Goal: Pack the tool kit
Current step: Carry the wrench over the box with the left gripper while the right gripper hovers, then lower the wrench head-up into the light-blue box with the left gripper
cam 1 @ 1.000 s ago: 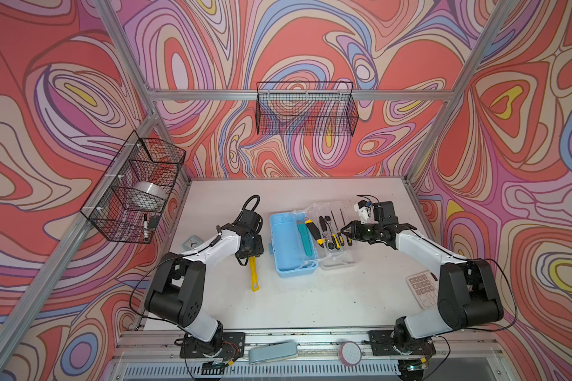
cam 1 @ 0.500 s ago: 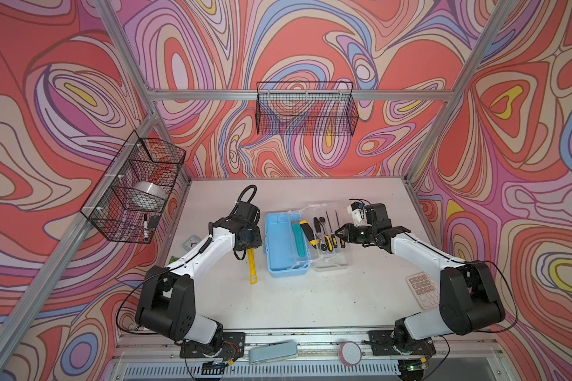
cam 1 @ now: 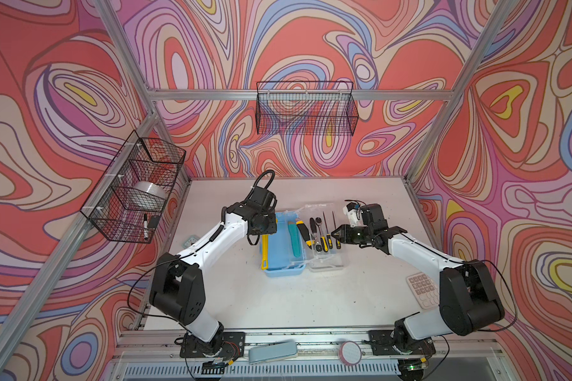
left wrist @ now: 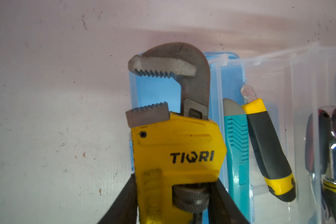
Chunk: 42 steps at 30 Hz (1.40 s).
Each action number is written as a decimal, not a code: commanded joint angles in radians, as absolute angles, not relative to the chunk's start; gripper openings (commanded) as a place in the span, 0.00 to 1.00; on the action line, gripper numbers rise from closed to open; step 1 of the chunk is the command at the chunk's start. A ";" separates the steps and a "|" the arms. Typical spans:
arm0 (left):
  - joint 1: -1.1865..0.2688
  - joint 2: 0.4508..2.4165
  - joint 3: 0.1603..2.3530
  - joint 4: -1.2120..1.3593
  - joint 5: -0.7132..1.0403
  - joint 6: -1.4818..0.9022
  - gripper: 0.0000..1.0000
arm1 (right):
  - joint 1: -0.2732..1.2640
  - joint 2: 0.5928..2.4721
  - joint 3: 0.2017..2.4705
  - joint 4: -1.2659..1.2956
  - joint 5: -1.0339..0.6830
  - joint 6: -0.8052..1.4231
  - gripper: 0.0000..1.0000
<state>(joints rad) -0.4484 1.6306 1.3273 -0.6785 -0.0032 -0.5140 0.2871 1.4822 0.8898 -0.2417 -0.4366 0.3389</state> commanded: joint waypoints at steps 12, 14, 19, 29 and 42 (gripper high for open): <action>-0.459 1.742 1.427 -0.608 -0.043 -0.566 0.01 | 0.301 1.503 0.903 -0.253 -0.434 0.298 0.32; -0.464 1.748 1.430 -0.609 -0.047 -0.573 0.01 | 0.301 1.507 0.904 -0.253 -0.435 0.298 0.32; -0.465 1.771 1.429 -0.611 -0.069 -0.595 0.01 | 0.301 1.510 0.904 -0.252 -0.436 0.298 0.32; -0.466 1.795 1.407 -0.592 -0.107 -0.609 0.01 | 0.301 1.505 0.903 -0.265 -0.419 0.290 0.32; -0.470 1.818 1.385 -0.554 -0.118 -0.594 0.01 | 0.301 1.497 0.896 -0.278 -0.405 0.283 0.32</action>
<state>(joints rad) -0.4698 1.8454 1.3743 -0.6430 -0.0719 -0.5957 0.2905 1.4887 0.8917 -0.2440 -0.4263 0.3027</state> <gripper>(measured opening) 0.473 0.318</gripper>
